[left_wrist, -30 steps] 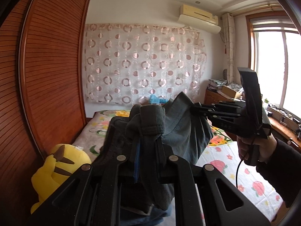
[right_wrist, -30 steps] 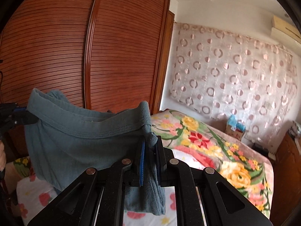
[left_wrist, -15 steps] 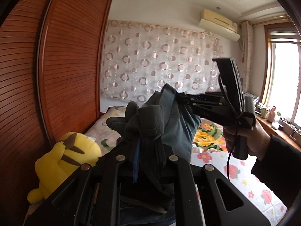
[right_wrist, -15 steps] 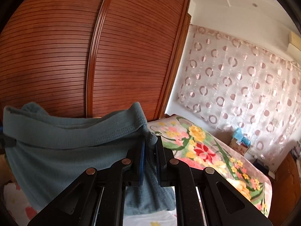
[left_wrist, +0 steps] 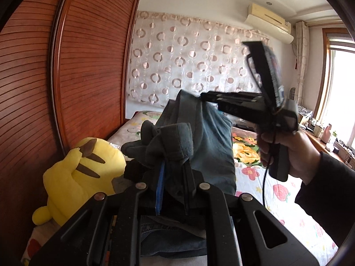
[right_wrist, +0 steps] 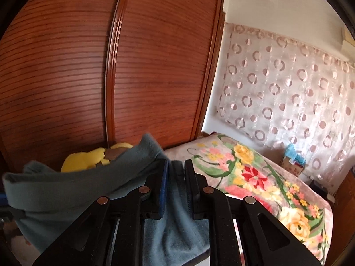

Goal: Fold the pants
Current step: 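Lower the pants onto the stack of folded clothes and open both tools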

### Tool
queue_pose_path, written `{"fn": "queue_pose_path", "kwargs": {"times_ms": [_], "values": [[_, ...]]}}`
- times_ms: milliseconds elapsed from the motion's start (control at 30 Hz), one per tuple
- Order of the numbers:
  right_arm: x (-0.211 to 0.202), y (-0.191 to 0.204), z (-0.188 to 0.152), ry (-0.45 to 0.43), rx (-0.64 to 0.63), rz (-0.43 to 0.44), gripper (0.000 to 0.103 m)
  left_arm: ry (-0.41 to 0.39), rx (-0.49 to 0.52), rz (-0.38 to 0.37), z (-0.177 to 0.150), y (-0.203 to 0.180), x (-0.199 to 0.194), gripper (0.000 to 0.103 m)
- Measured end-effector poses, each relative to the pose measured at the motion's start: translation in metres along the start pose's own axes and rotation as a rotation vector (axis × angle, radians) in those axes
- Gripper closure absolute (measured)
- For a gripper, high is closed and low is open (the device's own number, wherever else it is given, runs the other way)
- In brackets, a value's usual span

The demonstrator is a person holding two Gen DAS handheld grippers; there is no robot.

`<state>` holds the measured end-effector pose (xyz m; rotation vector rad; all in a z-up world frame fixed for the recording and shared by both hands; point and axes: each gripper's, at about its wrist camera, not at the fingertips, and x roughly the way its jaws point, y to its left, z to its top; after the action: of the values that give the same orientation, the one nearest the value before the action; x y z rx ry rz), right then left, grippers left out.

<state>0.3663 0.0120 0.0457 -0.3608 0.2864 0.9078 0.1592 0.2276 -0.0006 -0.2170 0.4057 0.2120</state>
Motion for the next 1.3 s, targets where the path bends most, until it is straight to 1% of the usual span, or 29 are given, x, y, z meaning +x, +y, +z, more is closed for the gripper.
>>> {"fn": "queue_pose_path", "kwargs": {"times_ms": [33, 133, 200, 233, 267, 300, 367, 433, 500, 567, 633, 700, 767, 800, 867, 900, 1000, 1067, 1200, 1300], "values": [[-0.004, -0.004, -0.002, -0.002, 0.017, 0.000, 0.082, 0.005, -0.006, 0.005, -0.001, 0.001, 0.001, 0.088], [-0.020, -0.016, -0.011, -0.003, 0.063, 0.043, 0.082, 0.009, -0.019, 0.022, -0.001, 0.004, 0.002, 0.087], [-0.024, -0.023, -0.020, 0.025, 0.083, 0.109, 0.082, 0.013, -0.028, 0.033, -0.002, 0.006, 0.000, 0.083], [-0.026, -0.026, -0.025, 0.027, 0.084, 0.112, 0.082, 0.013, -0.027, 0.032, -0.003, 0.006, -0.001, 0.079], [-0.026, -0.030, -0.029, 0.032, 0.086, 0.102, 0.082, 0.011, -0.023, 0.034, -0.003, 0.006, -0.001, 0.073], [-0.024, -0.033, -0.033, 0.051, 0.091, 0.099, 0.082, 0.008, -0.019, 0.040, -0.004, 0.006, -0.002, 0.071], [-0.016, -0.042, -0.039, 0.096, 0.115, 0.096, 0.082, 0.005, -0.020, 0.054, -0.007, 0.009, -0.004, 0.062], [-0.007, -0.049, -0.042, 0.130, 0.126, 0.062, 0.082, 0.013, -0.027, 0.064, -0.008, 0.012, -0.004, 0.057], [0.003, -0.054, -0.042, 0.164, 0.140, 0.015, 0.082, 0.032, -0.032, 0.068, -0.011, 0.015, -0.002, 0.054], [0.007, -0.056, -0.039, 0.175, 0.165, 0.012, 0.082, 0.056, -0.031, 0.067, -0.014, 0.019, 0.002, 0.054], [0.007, -0.054, -0.036, 0.165, 0.178, 0.016, 0.082, 0.071, -0.029, 0.062, -0.017, 0.021, 0.003, 0.053], [0.006, -0.047, -0.030, 0.151, 0.191, 0.034, 0.082, 0.078, -0.023, 0.057, -0.019, 0.022, 0.001, 0.046], [0.000, -0.038, -0.022, 0.127, 0.184, 0.032, 0.082, 0.068, -0.022, 0.046, -0.021, 0.022, -0.003, 0.026], [-0.002, -0.035, -0.020, 0.119, 0.183, 0.044, 0.082, 0.064, -0.022, 0.040, -0.022, 0.023, -0.005, 0.022], [-0.009, -0.027, -0.020, 0.105, 0.173, 0.058, 0.082, 0.067, -0.014, 0.034, -0.022, 0.021, -0.007, 0.017], [-0.012, -0.022, -0.016, 0.098, 0.164, 0.062, 0.082, 0.072, -0.008, 0.032, -0.022, 0.020, -0.008, 0.016], [-0.021, -0.016, -0.022, 0.088, 0.156, 0.081, 0.082, 0.065, 0.007, 0.032, -0.021, 0.018, -0.012, 0.013], [-0.024, -0.017, -0.033, 0.083, 0.157, 0.086, 0.082, 0.042, 0.024, 0.044, -0.020, 0.016, -0.020, 0.013], [-0.038, -0.014, -0.045, 0.081, 0.161, 0.097, 0.082, 0.037, 0.055, 0.068, -0.019, 0.012, -0.026, 0.013], [-0.046, -0.013, -0.051, 0.085, 0.176, 0.101, 0.082, 0.019, 0.075, 0.070, -0.019, 0.007, -0.034, 0.013]]}}
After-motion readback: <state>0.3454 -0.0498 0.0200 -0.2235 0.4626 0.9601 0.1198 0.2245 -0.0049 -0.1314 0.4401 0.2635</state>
